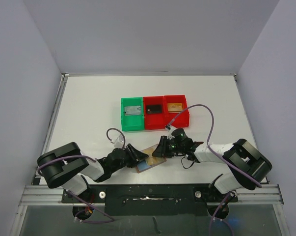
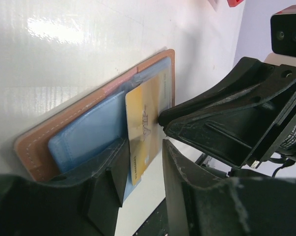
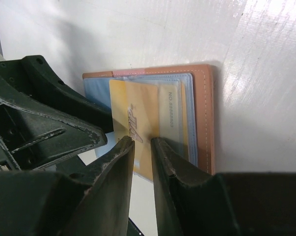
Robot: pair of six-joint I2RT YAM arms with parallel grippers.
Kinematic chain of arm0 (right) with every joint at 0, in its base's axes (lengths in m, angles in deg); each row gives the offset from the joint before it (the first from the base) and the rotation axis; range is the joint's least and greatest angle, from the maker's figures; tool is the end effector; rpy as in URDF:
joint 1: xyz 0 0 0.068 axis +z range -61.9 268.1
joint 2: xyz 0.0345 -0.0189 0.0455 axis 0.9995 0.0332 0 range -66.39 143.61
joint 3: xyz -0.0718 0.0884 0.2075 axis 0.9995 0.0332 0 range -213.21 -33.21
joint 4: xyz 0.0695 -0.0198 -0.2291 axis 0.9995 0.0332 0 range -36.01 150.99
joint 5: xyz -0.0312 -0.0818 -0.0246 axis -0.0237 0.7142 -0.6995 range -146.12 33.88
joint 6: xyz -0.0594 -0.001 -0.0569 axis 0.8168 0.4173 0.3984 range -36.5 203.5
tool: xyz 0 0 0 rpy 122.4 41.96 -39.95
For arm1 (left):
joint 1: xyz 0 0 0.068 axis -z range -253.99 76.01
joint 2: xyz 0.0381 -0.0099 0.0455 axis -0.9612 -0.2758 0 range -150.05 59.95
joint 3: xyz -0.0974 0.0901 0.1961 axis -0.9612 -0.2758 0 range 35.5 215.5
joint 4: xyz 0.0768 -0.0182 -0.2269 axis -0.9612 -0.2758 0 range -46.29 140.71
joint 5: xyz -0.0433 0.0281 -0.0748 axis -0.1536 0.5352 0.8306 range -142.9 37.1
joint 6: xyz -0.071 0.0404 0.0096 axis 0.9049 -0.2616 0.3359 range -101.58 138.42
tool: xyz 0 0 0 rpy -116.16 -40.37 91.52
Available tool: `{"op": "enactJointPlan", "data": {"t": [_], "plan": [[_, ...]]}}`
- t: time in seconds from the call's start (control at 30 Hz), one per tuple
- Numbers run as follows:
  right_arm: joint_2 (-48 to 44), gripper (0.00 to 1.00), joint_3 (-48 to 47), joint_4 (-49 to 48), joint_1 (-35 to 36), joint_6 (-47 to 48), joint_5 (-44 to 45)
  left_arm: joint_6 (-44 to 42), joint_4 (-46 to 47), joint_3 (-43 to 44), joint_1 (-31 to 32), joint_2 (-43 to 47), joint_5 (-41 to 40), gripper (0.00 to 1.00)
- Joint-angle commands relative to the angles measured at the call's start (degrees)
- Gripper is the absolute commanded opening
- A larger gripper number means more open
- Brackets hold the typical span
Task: Take the credit cards out of the card holder
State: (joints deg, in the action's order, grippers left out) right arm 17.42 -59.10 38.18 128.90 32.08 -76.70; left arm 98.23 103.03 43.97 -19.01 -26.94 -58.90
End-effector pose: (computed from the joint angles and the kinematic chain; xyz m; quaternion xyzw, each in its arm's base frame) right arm 0.1872 0.1949 0.0876 0.0110 0.9021 0.4009 0.1592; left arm 0.1448 -0.1935 0.0702 -0.2092 0.8216 -0.4707 0.2441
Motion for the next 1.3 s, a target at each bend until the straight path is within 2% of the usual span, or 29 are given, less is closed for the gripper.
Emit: {"op": "enactJointPlan", "data": {"t": [0.0,0.23,0.43,0.5,0.6,0.83,0.93,1.1,1.13,1.17,1.23,1.27], "plan": [[1.5,0.24,2.3,5.5,0.4,1.2,2.6,0.6,5.5,0.1,0.6,-4.1,1.7,0.3],[1.6,0.24,2.3,5.3,0.4,1.2,2.4,-0.1,6.7,1.3,0.9,-5.5,2.4,0.24],[0.1,0.24,1.6,7.1,-0.5,2.0,3.0,0.1,3.3,0.5,0.9,-2.9,0.9,0.04],[-0.7,0.24,1.1,8.0,-1.2,2.5,3.2,-0.3,-0.1,0.6,0.9,-0.8,0.3,0.0],[-1.8,0.24,0.1,9.7,-2.5,3.5,3.4,-1.6,-6.6,0.8,0.9,4.1,-0.7,0.0],[-5.4,0.25,0.2,9.3,-5.2,5.7,2.5,-7.7,-30.1,2.1,-0.5,21.8,0.5,0.0],[-11.9,0.27,-0.2,8.8,-6.8,6.4,2.7,-11.1,-39.5,4.1,-0.6,29.5,0.1,0.0],[-20.6,0.3,-6.3,17.5,-12.4,12.7,9.7,-13.4,-48.4,5.5,-1.4,41.4,-1.1,0.0],[-21.2,0.35,-8.1,19.7,-13.8,14.0,11.9,-13.7,-49.8,5.9,-1.6,43.5,-1.4,0.0],[-21.4,0.49,-10.0,22.2,-15.0,15.0,13.9,-14.0,-51.5,6.3,-1.6,45.7,-1.7,0.0],[-20.3,0.57,-13.2,24.2,-17.7,17.1,15.2,-14.9,-53.9,7.5,-2.0,47.8,-2.1,0.0],[-19.2,0.57,-14.8,24.9,-19.2,17.9,14.6,-15.5,-55.2,8.1,-2.1,48.5,-2.2,0.0]]}}
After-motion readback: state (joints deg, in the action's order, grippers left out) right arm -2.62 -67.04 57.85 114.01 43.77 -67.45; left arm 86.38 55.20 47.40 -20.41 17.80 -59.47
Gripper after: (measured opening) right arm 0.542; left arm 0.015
